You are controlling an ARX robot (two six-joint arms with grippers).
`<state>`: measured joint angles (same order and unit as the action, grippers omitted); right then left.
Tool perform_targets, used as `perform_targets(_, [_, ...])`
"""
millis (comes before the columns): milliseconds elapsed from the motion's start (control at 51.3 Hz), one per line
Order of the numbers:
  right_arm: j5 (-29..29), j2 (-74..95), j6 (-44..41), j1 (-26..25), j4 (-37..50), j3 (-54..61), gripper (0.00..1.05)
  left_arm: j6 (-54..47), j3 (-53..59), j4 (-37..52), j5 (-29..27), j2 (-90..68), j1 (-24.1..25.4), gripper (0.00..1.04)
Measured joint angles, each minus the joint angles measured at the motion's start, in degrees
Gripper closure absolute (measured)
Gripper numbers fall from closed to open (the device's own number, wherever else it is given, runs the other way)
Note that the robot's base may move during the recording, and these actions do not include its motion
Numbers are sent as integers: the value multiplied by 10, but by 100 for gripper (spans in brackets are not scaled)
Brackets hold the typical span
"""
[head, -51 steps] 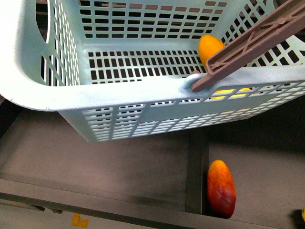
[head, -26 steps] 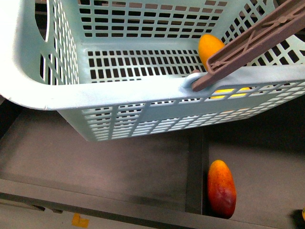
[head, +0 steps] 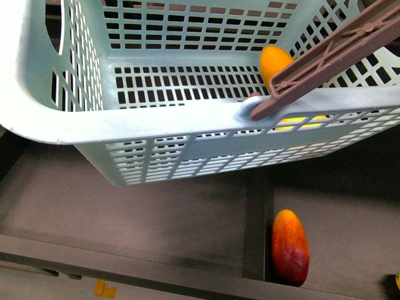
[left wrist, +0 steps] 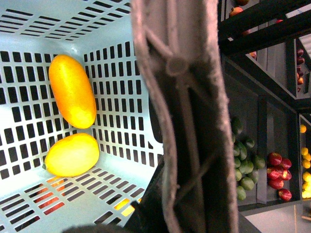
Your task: Pick lemon and mango into basket
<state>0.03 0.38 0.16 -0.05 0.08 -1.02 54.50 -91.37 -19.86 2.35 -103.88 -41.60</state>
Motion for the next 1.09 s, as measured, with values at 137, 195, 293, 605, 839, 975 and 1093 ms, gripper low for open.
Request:
perform_targets(137, [0,0,0,0,0,0,46,0,0,0,0,0,0,100])
perform_targets(195, [0,0,0,0,0,0,36,0,0,1,-5,0,0,100])
perform_targets(293, [0,0,0,0,0,0,20,68,54,115,-113,7,-3,100])
perform_targets(605, [0,-1,0,0,0,0,9,186,111,249,-155,-14,92,100])
perform_targets(839, [0,-1,0,0,0,0,9,233,56,262,-159,-115,173,100])
perform_targets(975, [0,-1,0,0,0,0,9,291,-22,243,-165,-209,208,100])
perform_targets(1093, [0,-1,0,0,0,0,9,325,-78,229,-165,-266,223,100])
